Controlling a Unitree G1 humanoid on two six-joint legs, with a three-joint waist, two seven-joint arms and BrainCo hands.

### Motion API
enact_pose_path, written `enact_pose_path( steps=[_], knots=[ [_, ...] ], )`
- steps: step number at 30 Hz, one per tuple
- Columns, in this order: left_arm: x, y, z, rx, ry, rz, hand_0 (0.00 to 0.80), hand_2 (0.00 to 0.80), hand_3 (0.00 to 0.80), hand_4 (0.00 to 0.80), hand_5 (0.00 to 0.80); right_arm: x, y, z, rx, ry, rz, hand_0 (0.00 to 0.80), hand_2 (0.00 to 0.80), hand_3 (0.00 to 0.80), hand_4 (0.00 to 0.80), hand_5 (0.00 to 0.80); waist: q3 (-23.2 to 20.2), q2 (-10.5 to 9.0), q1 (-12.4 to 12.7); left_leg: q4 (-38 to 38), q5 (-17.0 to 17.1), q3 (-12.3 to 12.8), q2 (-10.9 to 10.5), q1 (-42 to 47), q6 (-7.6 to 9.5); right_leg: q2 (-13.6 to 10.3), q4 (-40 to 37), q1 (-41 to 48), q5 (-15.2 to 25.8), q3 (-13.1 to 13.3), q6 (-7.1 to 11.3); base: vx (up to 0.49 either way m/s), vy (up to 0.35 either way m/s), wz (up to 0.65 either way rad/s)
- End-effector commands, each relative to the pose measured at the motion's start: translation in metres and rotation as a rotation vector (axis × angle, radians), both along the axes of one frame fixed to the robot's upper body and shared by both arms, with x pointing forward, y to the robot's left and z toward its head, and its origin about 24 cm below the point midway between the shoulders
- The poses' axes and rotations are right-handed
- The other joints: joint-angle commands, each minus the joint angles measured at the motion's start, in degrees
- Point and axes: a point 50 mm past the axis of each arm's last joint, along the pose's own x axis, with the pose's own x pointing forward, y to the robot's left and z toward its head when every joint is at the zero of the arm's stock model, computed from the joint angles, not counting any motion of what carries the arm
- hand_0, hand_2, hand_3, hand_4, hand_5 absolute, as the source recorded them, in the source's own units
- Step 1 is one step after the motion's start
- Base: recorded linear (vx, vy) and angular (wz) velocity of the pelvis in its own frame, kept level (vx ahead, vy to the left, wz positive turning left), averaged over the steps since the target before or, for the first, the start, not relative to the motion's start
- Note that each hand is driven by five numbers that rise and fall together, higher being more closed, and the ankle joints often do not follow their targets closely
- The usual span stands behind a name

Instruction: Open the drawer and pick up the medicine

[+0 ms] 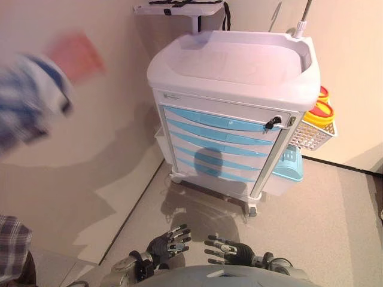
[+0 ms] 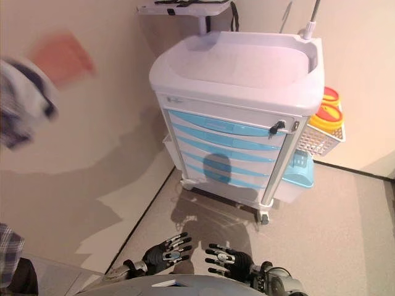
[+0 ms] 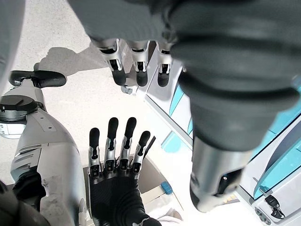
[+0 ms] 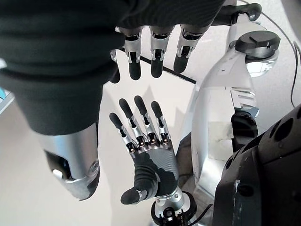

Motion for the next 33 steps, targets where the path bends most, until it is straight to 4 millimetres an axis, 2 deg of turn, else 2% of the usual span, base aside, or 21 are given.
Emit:
enact_pose_path(
  steps=[1,23,29,33],
  knots=[
    [0.031,-0.003,0.009,-0.001,-0.107,-0.039,0.000,0.000,0.000,0.000,0.000,0.031,0.027,0.013,0.118,-0.111,0.023,0.000,0.000,0.000,0.000,0.000,3.27,-2.68,0.48,2.38,-6.10,0.94,-5.32,2.05,4.12,-0.60,0.55,-0.97,1.17,-2.58,-0.62,0.000,0.000,0.00],
    [0.025,-0.005,0.004,-0.072,-0.011,0.025,0.000,0.000,0.000,0.000,0.000,0.031,0.027,0.013,0.120,-0.109,0.027,0.000,0.000,0.000,0.000,0.000,3.44,-2.85,0.65,2.23,-6.10,0.91,-5.17,2.06,4.14,-0.68,0.55,-1.03,1.22,-2.52,-0.55,0.000,0.000,0.00],
    [0.025,-0.004,0.005,-0.102,-0.002,0.080,0.000,0.000,0.000,0.000,0.000,0.032,0.025,0.014,0.115,-0.113,0.017,0.000,0.000,0.000,0.000,0.000,3.91,-2.72,0.70,2.44,-6.05,0.59,-5.16,1.90,4.15,-0.72,0.55,-1.01,1.30,-2.48,-0.62,0.012,0.002,0.00],
    [0.019,-0.005,0.002,-0.156,0.061,0.149,0.000,0.000,0.000,0.000,0.000,0.033,0.025,0.015,0.112,-0.122,-0.002,0.000,0.000,0.000,0.000,0.000,4.37,-2.88,0.69,2.62,-6.06,0.34,-4.91,1.68,4.21,-0.80,0.55,-0.94,1.28,-2.25,-0.74,0.056,-0.001,0.01]
  ],
)
